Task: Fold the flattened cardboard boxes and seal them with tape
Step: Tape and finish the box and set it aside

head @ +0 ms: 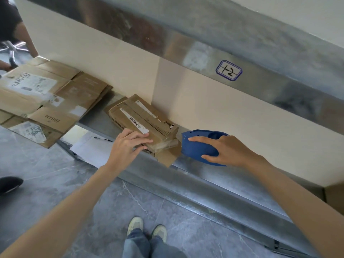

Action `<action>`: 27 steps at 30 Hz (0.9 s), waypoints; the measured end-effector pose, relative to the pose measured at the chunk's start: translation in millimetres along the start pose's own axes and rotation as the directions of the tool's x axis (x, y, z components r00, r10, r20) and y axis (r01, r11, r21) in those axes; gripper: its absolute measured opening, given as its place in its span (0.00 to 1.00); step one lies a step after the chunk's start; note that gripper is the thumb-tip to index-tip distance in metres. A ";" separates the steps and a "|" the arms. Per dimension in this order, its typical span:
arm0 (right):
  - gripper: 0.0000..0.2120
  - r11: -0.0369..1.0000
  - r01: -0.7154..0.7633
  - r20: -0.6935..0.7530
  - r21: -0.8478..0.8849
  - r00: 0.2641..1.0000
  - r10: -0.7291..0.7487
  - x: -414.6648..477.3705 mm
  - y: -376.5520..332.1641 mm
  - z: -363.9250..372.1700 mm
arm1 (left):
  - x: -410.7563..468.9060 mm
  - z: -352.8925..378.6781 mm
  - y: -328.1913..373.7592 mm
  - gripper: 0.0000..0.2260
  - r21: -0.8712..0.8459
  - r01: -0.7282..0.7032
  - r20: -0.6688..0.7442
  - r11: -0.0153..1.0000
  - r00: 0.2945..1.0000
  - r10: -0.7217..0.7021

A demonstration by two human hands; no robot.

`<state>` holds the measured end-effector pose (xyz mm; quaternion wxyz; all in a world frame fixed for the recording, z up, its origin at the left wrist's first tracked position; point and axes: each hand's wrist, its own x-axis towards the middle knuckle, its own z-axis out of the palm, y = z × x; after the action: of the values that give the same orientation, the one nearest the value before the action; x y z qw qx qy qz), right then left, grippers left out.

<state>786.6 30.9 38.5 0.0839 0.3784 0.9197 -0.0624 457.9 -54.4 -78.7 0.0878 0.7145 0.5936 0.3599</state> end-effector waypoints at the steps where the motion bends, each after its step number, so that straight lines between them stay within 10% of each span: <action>1: 0.30 1.000 -0.001 0.002 -0.007 1.000 0.001 0.6 -0.3 -0.8 | 2.1 -1.4 -1.5 0.15 0.015 -0.013 -0.001 1.000 1.000 0.013; 27: 0.31 1.000 -0.015 0.052 -0.019 0.998 0.016 2.2 -5.8 -4.2 | 22.4 -17.1 0.3 0.17 0.143 -0.075 0.217 0.987 0.975 0.042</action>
<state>780.5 29.1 42.4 0.1120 0.3831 0.9147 -0.0632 448.4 -39.3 -56.9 0.0861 0.7707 0.5849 0.2378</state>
